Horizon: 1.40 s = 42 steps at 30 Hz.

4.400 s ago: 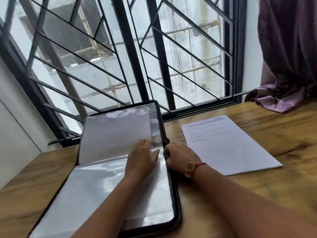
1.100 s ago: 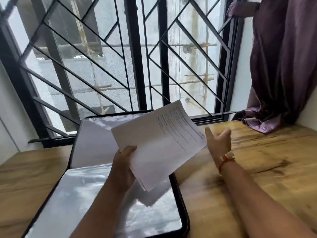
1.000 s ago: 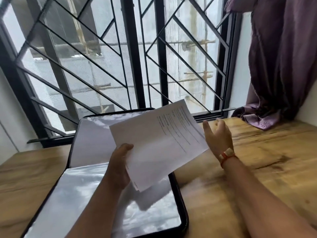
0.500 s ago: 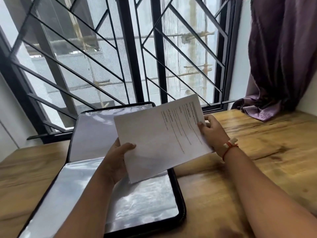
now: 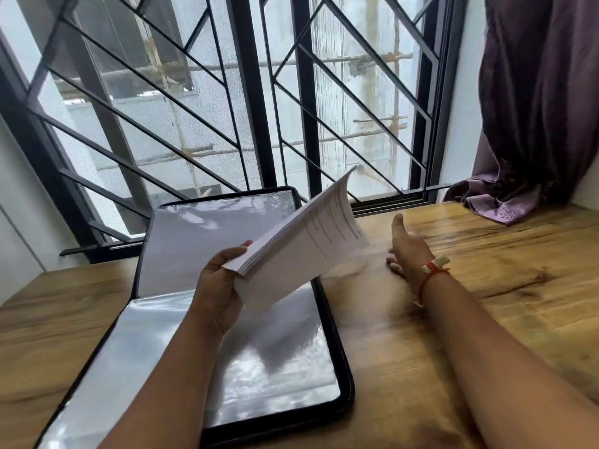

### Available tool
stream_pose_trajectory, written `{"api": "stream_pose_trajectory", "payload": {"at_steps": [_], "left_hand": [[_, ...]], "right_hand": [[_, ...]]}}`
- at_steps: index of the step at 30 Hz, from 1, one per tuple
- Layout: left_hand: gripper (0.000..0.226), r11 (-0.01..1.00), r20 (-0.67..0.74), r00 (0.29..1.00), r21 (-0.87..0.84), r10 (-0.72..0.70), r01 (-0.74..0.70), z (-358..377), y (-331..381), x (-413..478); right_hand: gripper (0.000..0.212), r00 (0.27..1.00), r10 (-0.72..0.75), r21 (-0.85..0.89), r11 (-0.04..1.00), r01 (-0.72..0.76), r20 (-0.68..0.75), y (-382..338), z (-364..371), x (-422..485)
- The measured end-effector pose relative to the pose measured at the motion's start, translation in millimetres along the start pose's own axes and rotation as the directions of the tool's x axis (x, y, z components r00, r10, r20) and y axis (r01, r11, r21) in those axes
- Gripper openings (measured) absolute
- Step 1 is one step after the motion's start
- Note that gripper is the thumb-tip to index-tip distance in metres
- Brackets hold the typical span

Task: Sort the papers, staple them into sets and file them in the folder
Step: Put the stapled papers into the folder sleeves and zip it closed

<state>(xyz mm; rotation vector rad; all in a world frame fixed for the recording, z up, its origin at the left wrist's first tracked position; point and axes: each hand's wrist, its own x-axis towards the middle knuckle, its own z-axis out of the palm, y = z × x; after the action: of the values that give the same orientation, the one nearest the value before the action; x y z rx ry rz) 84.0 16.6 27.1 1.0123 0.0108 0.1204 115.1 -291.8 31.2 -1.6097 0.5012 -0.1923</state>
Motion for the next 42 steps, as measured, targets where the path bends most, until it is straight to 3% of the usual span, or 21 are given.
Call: {"api": "stream_pose_trajectory", "payload": {"at_steps": [2, 5, 8, 11, 15, 19, 22, 25, 27, 29, 32, 38, 42], "left_hand": [[0.041, 0.999, -0.017, 1.000, -0.034, 0.021, -0.022, 1, -1, 2], [0.030, 0.999, -0.022, 0.999, -0.028, 0.041, -0.042, 5, -5, 2], [0.020, 0.998, 0.043, 0.997, 0.016, 0.064, -0.065, 10, -13, 0], [0.022, 0.998, 0.135, 0.989, 0.012, 0.060, -0.062, 11, -15, -3], [0.026, 0.999, 0.152, 0.988, 0.034, 0.032, -0.037, 11, -15, -5], [0.028, 0.977, 0.172, 0.984, 0.197, 0.050, -0.084, 10, -14, -8], [0.050, 0.924, 0.191, 0.972, 0.328, 0.139, -0.197, 10, -14, -8], [0.053, 0.794, 0.233, 0.940, 0.507, 0.248, -0.335, 9, -17, -6], [0.057, 0.743, 0.242, 0.927, 0.555, 0.286, -0.374, 9, -20, -3], [0.060, 0.739, 0.246, 0.924, 0.555, 0.293, -0.382, 9, -21, -2], [0.056, 0.768, 0.264, 0.926, 0.522, 0.268, -0.371, 10, -22, -4], [0.037, 0.847, 0.329, 0.933, 0.447, 0.144, -0.289, 11, -21, -9], [0.035, 0.789, 0.362, 0.928, 0.544, 0.086, -0.285, 10, -19, -11]], "right_hand": [[0.086, 0.984, 0.085, 0.170, 0.979, -0.112, 0.157, -2, 10, -14], [0.082, 0.891, 0.113, 0.336, 0.899, -0.280, 0.439, -1, 25, -38], [0.046, 0.861, 0.054, 0.504, 0.792, -0.346, 0.506, 4, 44, -54], [0.040, 0.873, 0.008, 0.637, 0.681, -0.361, 0.487, 10, 61, -61], [0.038, 0.951, -0.074, 0.626, 0.768, -0.138, 0.300, 18, 67, -54], [0.038, 0.960, -0.151, 0.575, 0.818, -0.013, 0.237, 15, 64, -52], [0.039, 0.955, -0.153, 0.585, 0.811, -0.026, 0.254, 13, 62, -52], [0.040, 0.946, -0.148, 0.629, 0.774, -0.070, 0.287, 10, 62, -54], [0.027, 0.933, -0.116, 0.666, 0.731, -0.152, 0.341, 6, 60, -55], [0.019, 0.896, -0.082, 0.687, 0.674, -0.273, 0.436, 3, 56, -56], [0.040, 0.854, -0.108, 0.674, 0.667, -0.318, 0.509, 3, 53, -54], [0.027, 0.916, -0.064, 0.612, 0.762, -0.212, 0.396, 13, 60, -56], [0.023, 0.953, -0.014, 0.570, 0.804, -0.170, 0.304, 16, 60, -52]]}}
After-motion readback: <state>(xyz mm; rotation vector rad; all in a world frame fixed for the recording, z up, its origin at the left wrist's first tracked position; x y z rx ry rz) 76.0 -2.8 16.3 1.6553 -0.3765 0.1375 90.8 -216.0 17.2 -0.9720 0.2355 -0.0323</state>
